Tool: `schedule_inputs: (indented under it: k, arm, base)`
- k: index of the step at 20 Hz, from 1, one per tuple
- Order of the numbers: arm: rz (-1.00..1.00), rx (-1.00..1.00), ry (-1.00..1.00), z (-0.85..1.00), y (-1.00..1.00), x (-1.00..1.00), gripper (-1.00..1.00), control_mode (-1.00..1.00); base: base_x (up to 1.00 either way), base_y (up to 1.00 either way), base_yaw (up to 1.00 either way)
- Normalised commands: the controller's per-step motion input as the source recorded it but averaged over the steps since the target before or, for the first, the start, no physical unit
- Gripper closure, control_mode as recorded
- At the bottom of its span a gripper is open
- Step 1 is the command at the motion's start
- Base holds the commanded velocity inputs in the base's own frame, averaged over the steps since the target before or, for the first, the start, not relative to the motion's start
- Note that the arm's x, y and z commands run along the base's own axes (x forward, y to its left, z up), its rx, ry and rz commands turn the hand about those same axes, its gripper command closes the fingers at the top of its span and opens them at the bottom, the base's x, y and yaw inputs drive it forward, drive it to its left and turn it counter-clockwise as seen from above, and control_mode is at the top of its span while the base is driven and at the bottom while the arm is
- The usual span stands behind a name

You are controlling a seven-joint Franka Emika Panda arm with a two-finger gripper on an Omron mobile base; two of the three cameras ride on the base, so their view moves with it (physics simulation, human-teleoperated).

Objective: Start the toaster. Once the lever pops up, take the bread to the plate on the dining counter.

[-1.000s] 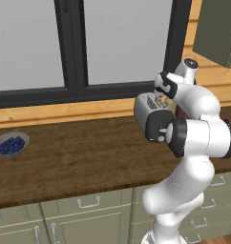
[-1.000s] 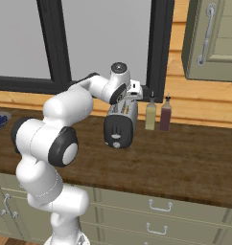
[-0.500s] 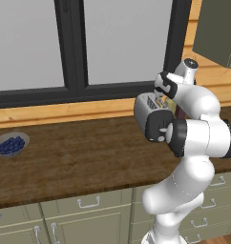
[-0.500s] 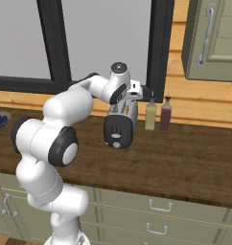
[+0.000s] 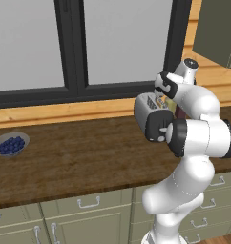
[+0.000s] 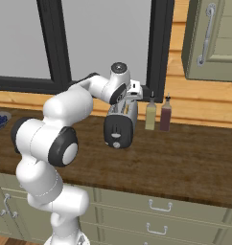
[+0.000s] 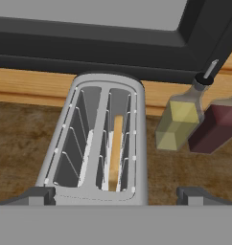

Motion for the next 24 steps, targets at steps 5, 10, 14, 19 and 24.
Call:
schedule_inputs:
  k: [5, 10, 14, 19, 24]
  arm:
    - [0.00, 0.00, 0.00, -0.01, 0.00, -0.10, -1.00, -1.00]
    - [0.00, 0.00, 0.00, -0.12, 0.00, -0.06, -1.00, -1.00]
    - [0.00, 0.00, 0.00, -0.18, 0.03, 0.00, -1.00, -1.00]
    - [0.00, 0.00, 0.00, -0.12, 0.00, 0.00, -1.00, -1.00]
    - [0.00, 0.00, 0.00, -0.11, 0.05, 0.08, -1.00, -1.00]
  base:
    - [0.00, 0.00, 0.00]
    - [0.00, 0.00, 0.00]
    - [0.00, 0.00, 0.00]
    - [0.00, 0.00, 0.00]
    - [0.00, 0.00, 0.00]
